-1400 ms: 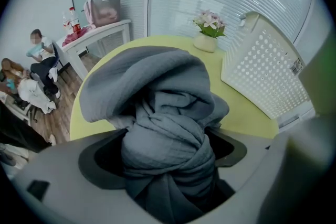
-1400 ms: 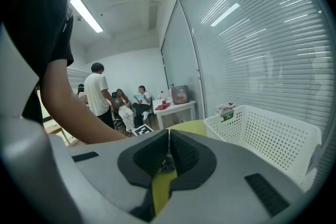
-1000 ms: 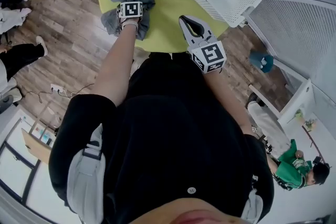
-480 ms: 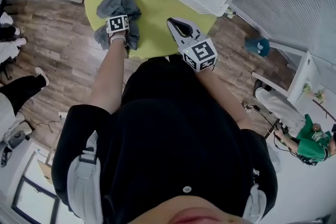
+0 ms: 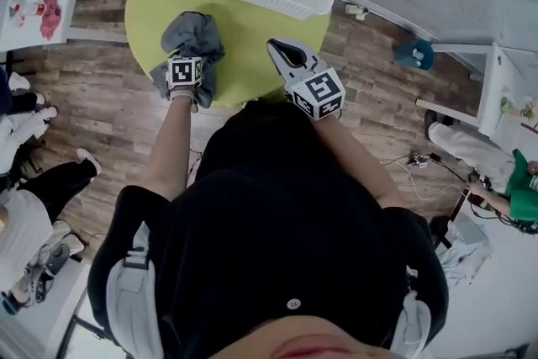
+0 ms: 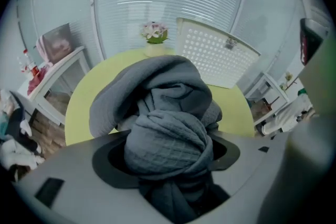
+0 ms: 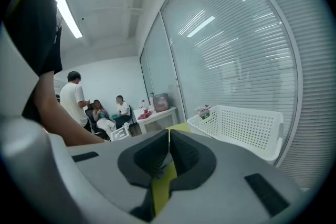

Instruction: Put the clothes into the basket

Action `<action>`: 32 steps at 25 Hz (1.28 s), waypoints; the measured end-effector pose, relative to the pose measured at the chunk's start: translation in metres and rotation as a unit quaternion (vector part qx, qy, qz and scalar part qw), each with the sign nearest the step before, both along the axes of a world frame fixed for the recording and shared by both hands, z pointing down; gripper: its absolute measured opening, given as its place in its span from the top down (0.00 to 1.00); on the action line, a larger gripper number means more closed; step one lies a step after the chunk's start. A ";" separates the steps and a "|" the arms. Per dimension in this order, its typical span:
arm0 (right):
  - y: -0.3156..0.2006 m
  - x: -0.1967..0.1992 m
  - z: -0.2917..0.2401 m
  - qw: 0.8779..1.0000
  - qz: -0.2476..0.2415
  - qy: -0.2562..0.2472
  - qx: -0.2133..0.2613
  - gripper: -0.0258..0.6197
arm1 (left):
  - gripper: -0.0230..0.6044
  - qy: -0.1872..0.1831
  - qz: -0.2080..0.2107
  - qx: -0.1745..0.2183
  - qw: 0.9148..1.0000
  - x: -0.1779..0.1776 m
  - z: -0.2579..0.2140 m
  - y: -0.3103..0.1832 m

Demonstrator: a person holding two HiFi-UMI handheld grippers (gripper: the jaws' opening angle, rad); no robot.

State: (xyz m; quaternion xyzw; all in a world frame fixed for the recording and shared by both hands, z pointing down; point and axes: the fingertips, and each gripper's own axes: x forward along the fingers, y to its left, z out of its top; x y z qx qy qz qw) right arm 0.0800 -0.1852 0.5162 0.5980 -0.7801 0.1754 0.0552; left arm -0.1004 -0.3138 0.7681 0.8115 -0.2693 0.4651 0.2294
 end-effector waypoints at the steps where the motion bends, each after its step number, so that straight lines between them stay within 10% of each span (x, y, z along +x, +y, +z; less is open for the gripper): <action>1: 0.003 0.005 0.000 1.000 0.007 -0.004 0.002 0.92 | 0.41 0.002 0.017 0.001 1.000 0.005 -0.004 0.008; 9: 0.037 0.039 -0.021 0.998 0.038 -0.011 0.040 0.92 | 0.41 0.062 0.131 -0.005 0.989 0.074 -0.078 0.074; 15: 0.078 0.062 -0.036 0.996 0.071 0.000 0.057 0.92 | 0.41 0.065 0.274 0.011 0.959 0.124 -0.145 0.132; 25: 0.124 0.100 -0.069 0.989 0.117 0.047 0.076 0.92 | 0.41 0.054 0.483 0.045 0.873 0.209 -0.226 0.202; 32: 0.120 0.112 -0.093 0.976 0.186 0.079 0.078 0.92 | 0.41 0.054 0.631 0.059 0.771 0.247 -0.270 0.195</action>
